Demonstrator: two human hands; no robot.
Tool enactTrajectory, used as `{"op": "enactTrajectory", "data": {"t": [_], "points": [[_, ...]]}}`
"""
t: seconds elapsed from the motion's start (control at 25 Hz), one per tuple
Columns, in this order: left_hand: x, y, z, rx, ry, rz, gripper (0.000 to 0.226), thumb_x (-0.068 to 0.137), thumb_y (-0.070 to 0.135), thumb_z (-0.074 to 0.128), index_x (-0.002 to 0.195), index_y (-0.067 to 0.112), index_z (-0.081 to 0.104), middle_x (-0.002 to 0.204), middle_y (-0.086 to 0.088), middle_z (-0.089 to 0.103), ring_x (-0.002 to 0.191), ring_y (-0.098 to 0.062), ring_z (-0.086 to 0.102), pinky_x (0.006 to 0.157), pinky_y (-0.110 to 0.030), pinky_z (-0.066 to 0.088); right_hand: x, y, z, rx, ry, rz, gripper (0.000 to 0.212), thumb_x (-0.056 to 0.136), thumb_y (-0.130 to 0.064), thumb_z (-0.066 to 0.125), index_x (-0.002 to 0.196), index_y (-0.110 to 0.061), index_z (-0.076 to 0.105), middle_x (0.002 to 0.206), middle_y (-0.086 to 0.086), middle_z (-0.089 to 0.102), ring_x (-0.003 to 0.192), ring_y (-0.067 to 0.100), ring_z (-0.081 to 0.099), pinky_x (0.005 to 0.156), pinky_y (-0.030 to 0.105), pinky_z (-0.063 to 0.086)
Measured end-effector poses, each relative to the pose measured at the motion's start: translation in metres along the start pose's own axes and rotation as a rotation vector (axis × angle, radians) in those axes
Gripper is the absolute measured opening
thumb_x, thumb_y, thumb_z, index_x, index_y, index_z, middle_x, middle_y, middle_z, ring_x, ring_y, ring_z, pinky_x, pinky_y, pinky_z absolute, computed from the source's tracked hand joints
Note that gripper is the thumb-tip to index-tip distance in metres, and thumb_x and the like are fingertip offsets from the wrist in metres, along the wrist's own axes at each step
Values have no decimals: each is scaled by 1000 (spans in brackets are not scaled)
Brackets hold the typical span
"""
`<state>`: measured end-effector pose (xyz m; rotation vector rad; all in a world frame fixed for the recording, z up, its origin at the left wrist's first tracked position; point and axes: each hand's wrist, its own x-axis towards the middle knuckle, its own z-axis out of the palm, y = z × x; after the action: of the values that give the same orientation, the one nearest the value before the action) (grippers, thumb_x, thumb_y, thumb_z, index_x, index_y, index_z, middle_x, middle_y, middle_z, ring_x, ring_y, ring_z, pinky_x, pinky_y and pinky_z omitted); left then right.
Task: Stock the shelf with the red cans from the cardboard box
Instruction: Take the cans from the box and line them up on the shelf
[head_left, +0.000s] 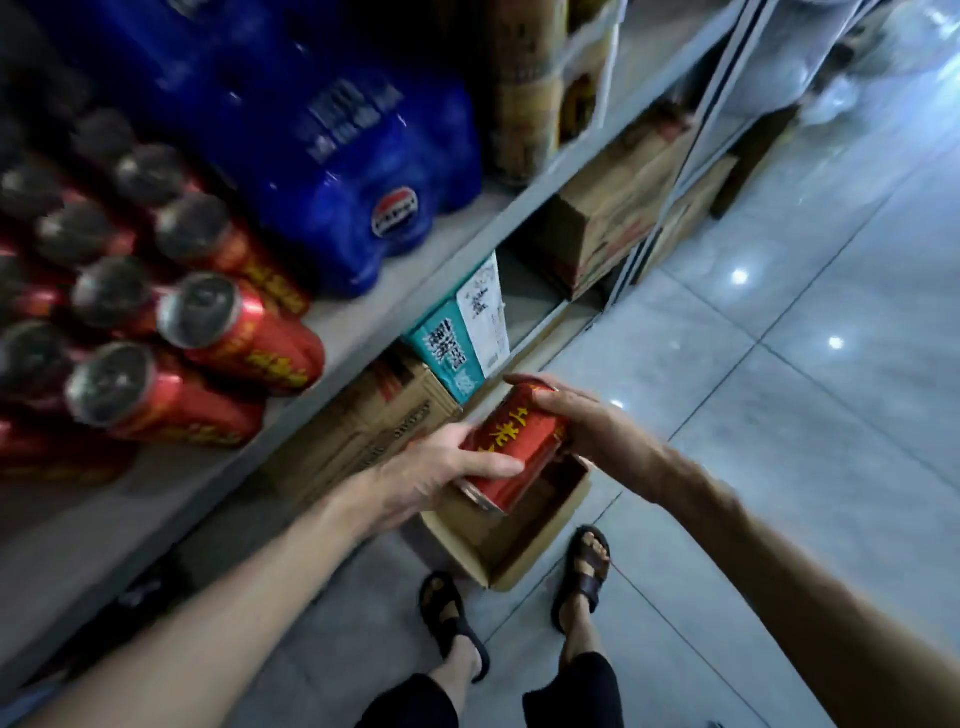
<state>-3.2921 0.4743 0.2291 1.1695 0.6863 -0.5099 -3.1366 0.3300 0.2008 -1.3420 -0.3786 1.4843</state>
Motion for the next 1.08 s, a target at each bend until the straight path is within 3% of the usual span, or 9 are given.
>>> {"op": "enactTrajectory", "data": {"t": [0.08,0.2,0.44,0.56,0.64,0.76,0.88,0.96,1.08], "points": [[-46,18,8,4,53,98,61,67,31,81,124,20,60,116,-6,72,105,-19,68,85,-31,56,-23,-39,28,-97,59,-13,60,73,-56,68,126,-27,60,118,4,70,108,24,67,93,39,52],[-117,34,11,112,191,262,57,72,30,82,121,38,55,114,9,70,103,-2,68,76,-15,55,-50,-87,76,-241,47,-38,66,73,-55,72,123,-15,60,108,5,73,95,21,70,78,30,55],[-217,21,-16,209,419,441,70,66,37,85,121,54,44,120,12,63,111,-11,65,89,-34,58,-71,-139,175,-510,-55,-122,74,65,-60,78,129,-32,53,117,-10,67,104,6,66,90,31,55],[-253,7,-29,147,449,504,80,68,39,82,131,60,37,122,31,60,115,1,61,91,-29,56,-71,-151,220,-554,-110,-260,56,74,-50,77,124,-46,51,116,-22,64,104,0,64,85,25,55],[-268,-3,-39,125,515,519,75,72,32,82,128,60,41,124,27,60,116,-1,60,93,-27,54,-70,-157,245,-685,-149,-369,57,76,-50,74,126,-49,47,121,-26,59,109,-4,59,82,20,54],[-281,-28,-54,248,769,448,60,76,30,80,120,54,48,125,18,58,116,-3,57,97,-31,48,-61,-159,275,-1018,-138,-533,70,73,-49,72,135,-37,41,135,-12,51,121,4,51,94,33,51],[-283,-67,-74,585,1190,310,59,76,26,80,128,24,52,127,2,56,119,-15,54,96,-28,45,-43,-158,302,-1273,-90,-621,77,73,-42,76,139,-36,36,139,-8,47,128,11,44,103,41,45],[-275,-84,-89,715,1251,217,70,77,32,79,136,10,48,134,-11,52,128,-27,47,105,-34,42,-30,-155,316,-1333,-55,-662,81,71,-41,79,139,-32,35,137,-4,49,125,16,44,101,41,45],[-258,-88,-108,748,1165,-63,92,83,52,67,152,9,23,156,-22,26,145,-39,23,119,-47,25,-10,-150,331,-1472,-33,-740,78,69,-40,79,135,-26,39,132,2,51,114,18,44,95,42,47]]}}
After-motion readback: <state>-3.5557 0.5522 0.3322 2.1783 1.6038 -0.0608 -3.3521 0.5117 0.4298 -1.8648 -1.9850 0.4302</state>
